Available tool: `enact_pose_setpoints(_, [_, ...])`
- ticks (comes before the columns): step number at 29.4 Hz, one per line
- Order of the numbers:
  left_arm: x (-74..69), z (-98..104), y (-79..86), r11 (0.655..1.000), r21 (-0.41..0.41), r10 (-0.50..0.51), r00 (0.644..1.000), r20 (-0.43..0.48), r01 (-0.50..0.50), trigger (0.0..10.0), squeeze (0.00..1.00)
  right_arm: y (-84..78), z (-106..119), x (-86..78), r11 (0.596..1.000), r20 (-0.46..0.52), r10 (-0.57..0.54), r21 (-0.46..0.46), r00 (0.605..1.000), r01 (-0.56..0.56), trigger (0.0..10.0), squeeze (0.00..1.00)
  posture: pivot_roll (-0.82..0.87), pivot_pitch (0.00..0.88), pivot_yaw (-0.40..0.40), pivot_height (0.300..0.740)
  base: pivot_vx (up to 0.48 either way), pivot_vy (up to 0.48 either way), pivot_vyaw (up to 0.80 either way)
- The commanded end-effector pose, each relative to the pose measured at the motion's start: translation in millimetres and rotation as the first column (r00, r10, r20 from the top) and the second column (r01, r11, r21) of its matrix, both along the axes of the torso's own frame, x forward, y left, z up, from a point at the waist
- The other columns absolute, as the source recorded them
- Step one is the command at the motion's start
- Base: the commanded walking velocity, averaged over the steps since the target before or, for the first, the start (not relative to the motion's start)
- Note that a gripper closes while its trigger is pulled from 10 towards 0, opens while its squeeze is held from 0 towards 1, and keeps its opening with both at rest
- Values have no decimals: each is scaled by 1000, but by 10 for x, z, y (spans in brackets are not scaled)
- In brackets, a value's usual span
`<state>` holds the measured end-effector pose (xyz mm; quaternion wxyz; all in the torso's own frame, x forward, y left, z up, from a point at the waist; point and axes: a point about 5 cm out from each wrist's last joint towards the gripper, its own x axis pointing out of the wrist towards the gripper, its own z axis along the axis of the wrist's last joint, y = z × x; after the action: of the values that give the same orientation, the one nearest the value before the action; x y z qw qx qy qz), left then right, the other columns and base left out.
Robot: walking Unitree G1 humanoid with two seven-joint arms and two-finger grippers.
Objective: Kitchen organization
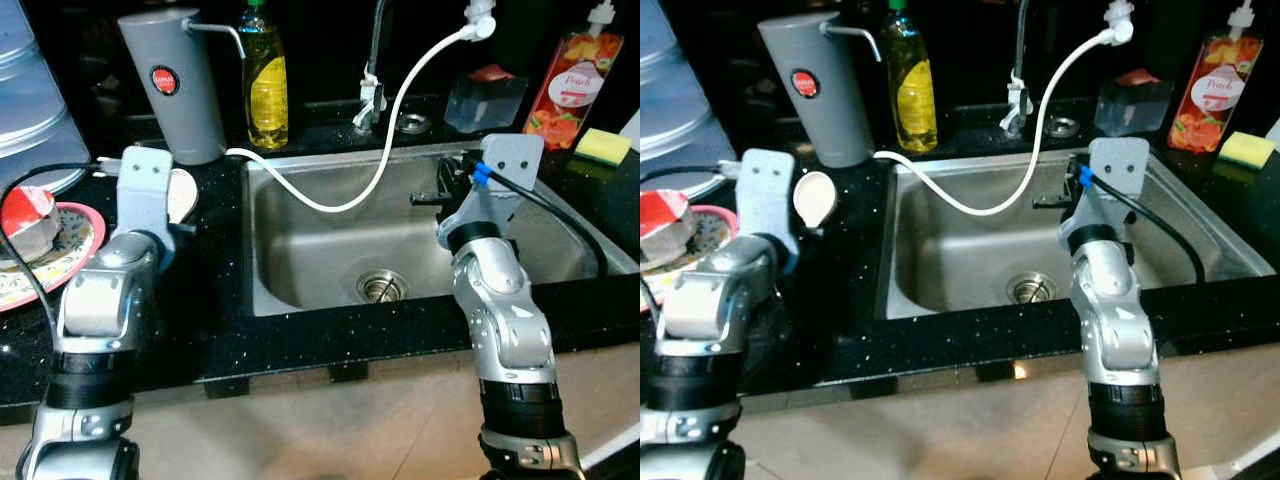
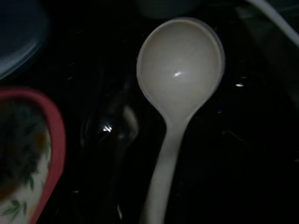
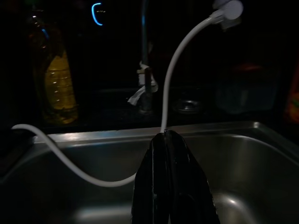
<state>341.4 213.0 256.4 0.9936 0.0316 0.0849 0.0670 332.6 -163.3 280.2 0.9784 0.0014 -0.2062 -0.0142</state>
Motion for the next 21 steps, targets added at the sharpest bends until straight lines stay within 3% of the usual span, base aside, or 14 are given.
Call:
enact_pose_setpoints(1, [24, -122, 66, 995, -92, 18, 998, -62, -24, 10000, 0, 18, -38, 10, 1000, -6, 8, -1, 1000, -8, 10000, 0, -75, 63, 46, 740, 0, 0, 0])
enact_pose_setpoints(3, [51, -184, 104, 981, -189, 17, 996, -92, -34, 10000, 0, 19, -32, 14, 1000, -4, 8, 0, 1000, -8, 10000, 0, -75, 63, 46, 740, 0, 0, 0])
enact_pose_setpoints(6, [61, -194, 99, 978, -208, 1, 996, -94, -20, 10000, 0, 18, -30, 15, 1000, -3, 8, 1, 1000, -8, 10000, 0, -75, 63, 46, 740, 0, 0, 0])
enact_pose_setpoints(7, [76, -213, 77, 974, -225, -28, 994, -107, 3, 8235, 0, 14, -29, 15, 1000, -1, 6, 2, 1000, -6, 10000, 0, -75, 63, 46, 740, 0, 0, 0])
enact_pose_setpoints(8, [79, -226, 75, 987, -163, -28, 993, -113, 9, 6471, 0, 8, -27, 13, 1000, 0, 3, 3, 1000, -3, 10000, 0, -83, 68, 48, 740, 0, 0, 0])
enact_pose_setpoints(9, [80, -237, 74, 993, -116, -25, 993, -118, 12, 6471, 0, 2, -26, 11, 1000, 1, 1, 3, 1000, -1, 10000, 0, -87, 70, 49, 740, 0, 0, 0])
enact_pose_setpoints(10, [79, -221, 75, 1000, -8, -24, 995, -100, 23, 8549, 0, -6, -26, 8, 1000, 1, -2, 4, 1000, 2, 10000, 0, -88, 70, 51, 740, 0, 0, 0])
enact_pose_setpoints(11, [79, -209, 71, 997, 66, -26, 996, -87, 32, 8549, 0, -12, -26, 6, 1000, 2, -4, 4, 1000, 4, 10000, 0, -88, 70, 51, 740, 0, 0, 0])
enact_pose_setpoints(12, [79, -209, 71, 997, 66, -26, 996, -87, 32, 8549, 0, -12, -26, 6, 1000, 2, -4, 4, 1000, 4, 10000, 0, -88, 70, 51, 740, 0, 0, 0])
enact_pose_setpoints(13, [83, -163, 45, 982, 183, -31, 998, -51, 39, 10000, 0, -24, -30, 3, 1000, 2, -8, 6, 1000, 8, 10000, 0, -90, 71, 50, 740, 0, 0, 0])
enact_pose_setpoints(15, [87, -125, 40, 978, 207, -23, 1000, -21, 27, 10000, 0, -27, -32, 3, 1000, 2, -9, 6, 1000, 9, 10000, 0, -89, 71, 51, 740, 0, 0, 0])
enact_pose_setpoints(17, [94, -14, 41, 958, 287, -4, 998, 60, -14, 10000, 0, -32, -33, 0, 1000, 3, -9, 6, 1000, 9, 10000, 0, -91, 71, 49, 740, 0, 0, 0])
enact_pose_setpoints(21, [99, 87, 28, 964, 264, -6, 994, 109, -23, 10000, 0, -35, -33, 2, 1000, 3, -9, 5, 1000, 9, 10000, 0, -91, 74, 47, 740, 0, 0, 0])
